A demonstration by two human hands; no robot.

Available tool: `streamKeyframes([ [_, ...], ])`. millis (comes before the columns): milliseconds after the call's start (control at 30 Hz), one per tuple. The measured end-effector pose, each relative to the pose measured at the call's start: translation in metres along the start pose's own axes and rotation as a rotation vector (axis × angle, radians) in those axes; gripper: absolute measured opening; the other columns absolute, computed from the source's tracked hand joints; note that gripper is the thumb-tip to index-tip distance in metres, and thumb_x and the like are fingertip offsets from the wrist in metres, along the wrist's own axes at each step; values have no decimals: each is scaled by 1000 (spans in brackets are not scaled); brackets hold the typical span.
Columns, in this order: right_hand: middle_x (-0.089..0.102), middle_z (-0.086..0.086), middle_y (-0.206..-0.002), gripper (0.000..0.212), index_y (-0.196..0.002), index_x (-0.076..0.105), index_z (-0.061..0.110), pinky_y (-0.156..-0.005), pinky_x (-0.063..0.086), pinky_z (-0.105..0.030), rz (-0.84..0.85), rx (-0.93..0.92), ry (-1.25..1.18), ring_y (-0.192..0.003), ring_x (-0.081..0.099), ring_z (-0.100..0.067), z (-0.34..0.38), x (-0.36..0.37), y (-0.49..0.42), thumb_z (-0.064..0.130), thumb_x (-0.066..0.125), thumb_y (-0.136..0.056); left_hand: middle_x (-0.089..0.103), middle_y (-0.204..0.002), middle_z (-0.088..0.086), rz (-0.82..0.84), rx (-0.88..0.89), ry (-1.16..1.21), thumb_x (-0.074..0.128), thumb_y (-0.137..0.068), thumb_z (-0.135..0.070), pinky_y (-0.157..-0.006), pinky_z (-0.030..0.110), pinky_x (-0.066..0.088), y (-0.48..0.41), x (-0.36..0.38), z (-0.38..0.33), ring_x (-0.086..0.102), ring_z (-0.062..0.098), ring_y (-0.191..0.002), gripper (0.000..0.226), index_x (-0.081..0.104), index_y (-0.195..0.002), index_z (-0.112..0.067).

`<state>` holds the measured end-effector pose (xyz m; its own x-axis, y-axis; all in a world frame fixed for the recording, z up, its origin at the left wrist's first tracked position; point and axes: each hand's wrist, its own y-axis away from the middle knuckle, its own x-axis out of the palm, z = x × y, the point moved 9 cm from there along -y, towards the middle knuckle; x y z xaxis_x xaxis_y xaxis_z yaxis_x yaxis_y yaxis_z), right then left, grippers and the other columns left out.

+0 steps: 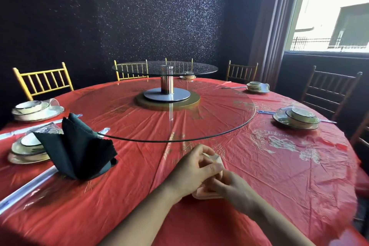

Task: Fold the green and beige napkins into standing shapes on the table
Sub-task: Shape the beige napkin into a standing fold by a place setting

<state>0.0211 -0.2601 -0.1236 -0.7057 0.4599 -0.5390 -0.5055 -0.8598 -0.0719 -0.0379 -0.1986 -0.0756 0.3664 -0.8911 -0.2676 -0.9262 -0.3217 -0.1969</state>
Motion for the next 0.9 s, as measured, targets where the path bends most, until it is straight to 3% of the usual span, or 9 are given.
streamKeyframes([
  [67,72,7,-95,32,-93,68,34,-91,50,-33,1,12,-111,-93,65,-5,-1,-1,-1,60,58,-77,65,-77,-15,-49,83,-60,64,-70,-28,-73,11,44,4,-9,3,57,-7,-74,23,56,-91,-25],
  [167,71,5,-87,14,-85,71,24,-82,50,-24,9,19,-200,-85,64,-5,2,-3,0,36,68,-79,57,-84,-13,-101,172,-333,66,-66,-30,-73,4,35,15,-21,17,52,-11,-82,16,57,-80,-33],
  [233,69,5,-80,33,-82,69,16,-76,50,-28,-17,34,-198,-79,62,-6,1,-4,-2,44,65,-65,55,-88,-12,-91,187,-389,64,-63,-39,-75,5,36,21,-23,28,53,-6,-87,13,60,-73,-32],
  [300,61,9,-70,40,-76,62,14,-69,47,-34,-65,69,-164,-69,55,-5,-5,-8,-4,47,59,-54,55,-92,-14,-87,213,-421,61,-65,-40,-77,6,38,24,-20,34,54,-3,-89,25,61,-88,-29],
  [367,53,11,-60,27,-70,57,17,-61,40,-29,-93,88,-173,-61,47,-4,-10,-12,-5,40,63,-56,52,-93,-17,-94,249,-492,63,-70,-32,-79,6,37,25,-17,35,52,-4,-91,31,55,-100,-33],
  [500,51,8,-56,8,-68,56,15,-52,37,-18,-108,103,-268,-56,46,-6,-13,-17,-5,17,64,-66,49,-87,-22,-78,265,-578,61,-74,-27,-78,4,35,26,-15,36,49,-10,-87,20,67,-93,-26],
  [633,55,-4,-66,8,-73,60,9,-56,40,-24,-82,180,-335,-62,52,-14,-20,-24,-5,10,67,-70,46,-86,-23,-69,320,-649,63,-79,-25,-80,3,31,28,-11,33,45,-11,-85,16,67,-95,-26],
  [767,58,7,-68,13,-77,63,16,-59,39,-22,-165,142,61,-62,50,-6,-27,-43,-7,11,72,-70,54,-89,-14,-71,342,-775,62,-81,-26,-82,0,28,30,-5,36,41,-7,-86,12,66,-92,-28],
  [900,54,9,-62,18,-70,57,24,-56,37,-19,-161,101,226,-57,46,-1,-30,-41,-9,16,73,-72,50,-86,-16,-52,299,-768,55,-86,-38,-80,5,32,26,-9,30,45,-4,-88,19,67,-89,-24],
])
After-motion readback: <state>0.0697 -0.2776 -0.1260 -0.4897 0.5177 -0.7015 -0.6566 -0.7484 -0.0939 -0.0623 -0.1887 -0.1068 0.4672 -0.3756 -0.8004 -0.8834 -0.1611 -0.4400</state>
